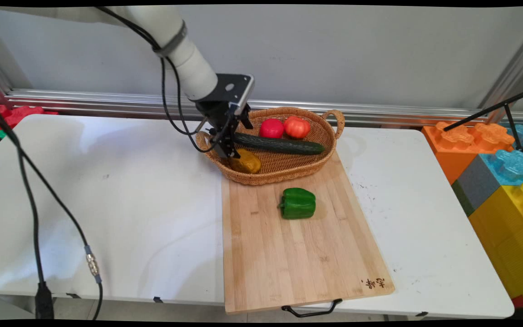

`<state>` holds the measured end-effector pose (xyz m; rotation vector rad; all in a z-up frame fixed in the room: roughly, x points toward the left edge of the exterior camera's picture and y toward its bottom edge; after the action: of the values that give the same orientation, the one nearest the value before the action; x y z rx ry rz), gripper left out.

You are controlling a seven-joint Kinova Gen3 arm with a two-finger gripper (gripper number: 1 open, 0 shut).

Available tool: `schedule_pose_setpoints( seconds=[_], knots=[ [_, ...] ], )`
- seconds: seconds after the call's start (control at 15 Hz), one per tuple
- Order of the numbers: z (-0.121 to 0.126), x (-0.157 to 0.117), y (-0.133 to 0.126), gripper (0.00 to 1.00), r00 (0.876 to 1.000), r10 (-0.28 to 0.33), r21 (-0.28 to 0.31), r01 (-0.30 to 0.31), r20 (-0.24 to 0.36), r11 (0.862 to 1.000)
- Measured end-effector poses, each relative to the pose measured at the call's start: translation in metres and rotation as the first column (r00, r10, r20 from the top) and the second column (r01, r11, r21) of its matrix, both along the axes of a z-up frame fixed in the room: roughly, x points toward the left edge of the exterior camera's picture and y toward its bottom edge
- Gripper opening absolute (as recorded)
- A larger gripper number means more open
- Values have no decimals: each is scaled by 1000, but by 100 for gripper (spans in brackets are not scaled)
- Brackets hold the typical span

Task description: Pick up the potato from the vegetable basket

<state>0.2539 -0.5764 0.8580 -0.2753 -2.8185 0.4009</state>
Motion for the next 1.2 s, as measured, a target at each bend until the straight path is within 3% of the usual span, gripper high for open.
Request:
schedule_pose_setpoints(
  seconds=[0.33, 1.0, 1.07, 1.2],
  knots=[
    [-19, -15, -10, 100, 998, -34, 34, 32, 60, 999],
    [-34, -36, -18, 100, 994, -64, 77, 57, 92, 995],
    [-35, -38, -18, 0, 993, -67, 82, 59, 95, 995],
    [-37, -41, -19, 0, 993, -71, 89, 63, 97, 994]
  ],
)
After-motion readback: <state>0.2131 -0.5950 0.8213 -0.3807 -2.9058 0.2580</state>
